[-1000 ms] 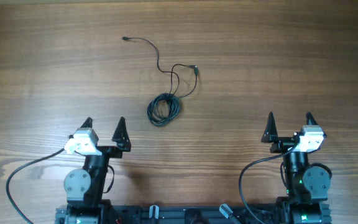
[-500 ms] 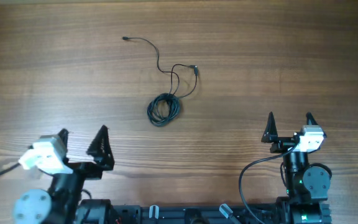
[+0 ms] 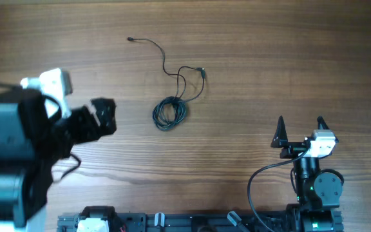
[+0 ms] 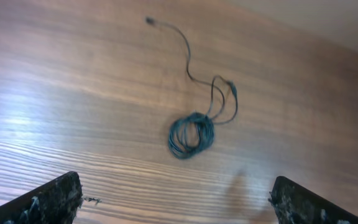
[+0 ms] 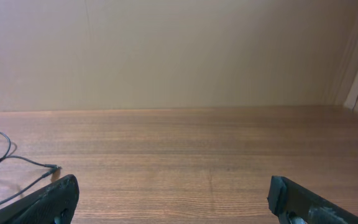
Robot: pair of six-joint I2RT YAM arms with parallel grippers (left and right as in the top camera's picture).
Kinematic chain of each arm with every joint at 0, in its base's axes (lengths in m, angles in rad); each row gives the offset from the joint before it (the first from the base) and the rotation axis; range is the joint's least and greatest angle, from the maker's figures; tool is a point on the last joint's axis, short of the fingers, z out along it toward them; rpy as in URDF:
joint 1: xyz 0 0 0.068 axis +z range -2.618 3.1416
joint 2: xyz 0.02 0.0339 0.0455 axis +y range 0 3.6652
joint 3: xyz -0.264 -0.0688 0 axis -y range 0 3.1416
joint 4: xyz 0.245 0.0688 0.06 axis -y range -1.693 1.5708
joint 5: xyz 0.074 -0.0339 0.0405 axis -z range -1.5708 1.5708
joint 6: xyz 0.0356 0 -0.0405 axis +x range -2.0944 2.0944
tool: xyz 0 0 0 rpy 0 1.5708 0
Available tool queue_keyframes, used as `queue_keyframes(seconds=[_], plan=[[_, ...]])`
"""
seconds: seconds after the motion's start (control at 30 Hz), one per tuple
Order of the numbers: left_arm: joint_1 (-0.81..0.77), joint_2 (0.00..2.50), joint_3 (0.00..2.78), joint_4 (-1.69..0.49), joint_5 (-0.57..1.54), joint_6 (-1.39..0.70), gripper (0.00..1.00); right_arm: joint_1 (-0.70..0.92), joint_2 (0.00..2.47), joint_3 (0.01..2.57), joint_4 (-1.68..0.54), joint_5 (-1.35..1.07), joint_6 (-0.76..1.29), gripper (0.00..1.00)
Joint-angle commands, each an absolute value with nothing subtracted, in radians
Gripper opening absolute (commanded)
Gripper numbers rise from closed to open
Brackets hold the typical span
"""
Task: Untangle cables
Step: 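Lift the left arm and swing it toward the black cable coil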
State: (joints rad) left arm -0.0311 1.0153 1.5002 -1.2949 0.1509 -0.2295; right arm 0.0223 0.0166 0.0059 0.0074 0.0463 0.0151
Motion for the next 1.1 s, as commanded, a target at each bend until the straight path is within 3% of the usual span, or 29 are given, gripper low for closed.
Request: queue_keyframes(seconds=[0.0,0.07,0.13,0.2,0.23,0.5,0.9,1.07], plan=[[-0.026,1.128,1.52,-1.298,0.242,-0.216,1.0,0.019,0.011,0.005,0.013,0.062,0.027,1.0],[-0.026,1.18,1.52,-1.299,0.244,-0.216,1.0,0.019,0.011,0.005,0.013,0.062,0.027,1.0],[-0.026,1.244,1.519,-1.299,0.247,-0.222,0.43,0.019,0.011,0.005,0.013,0.062,0.027,1.0],[-0.026,1.296,1.518,-1.302,0.247,-0.248,0.13,0.019,0.011,0.005,0.013,0.062,0.027,1.0],[-0.026,1.32,1.518,-1.307,0.247,-0.265,0.1,0.019,0.011,0.005,0.013,0.063,0.027,1.0],[-0.04,1.482,1.479,-1.304,0.246,-0.347,0.1,0.019,0.011,0.005,0.013,0.062,0.027,1.0],[-0.055,1.491,1.336,-1.158,0.243,-0.435,0.16,0.019,0.011,0.005,0.013,0.062,0.027,1.0],[-0.068,1.493,1.326,-1.146,0.243,-0.435,0.28,0.019,0.011,0.005,0.013,0.062,0.027,1.0]])
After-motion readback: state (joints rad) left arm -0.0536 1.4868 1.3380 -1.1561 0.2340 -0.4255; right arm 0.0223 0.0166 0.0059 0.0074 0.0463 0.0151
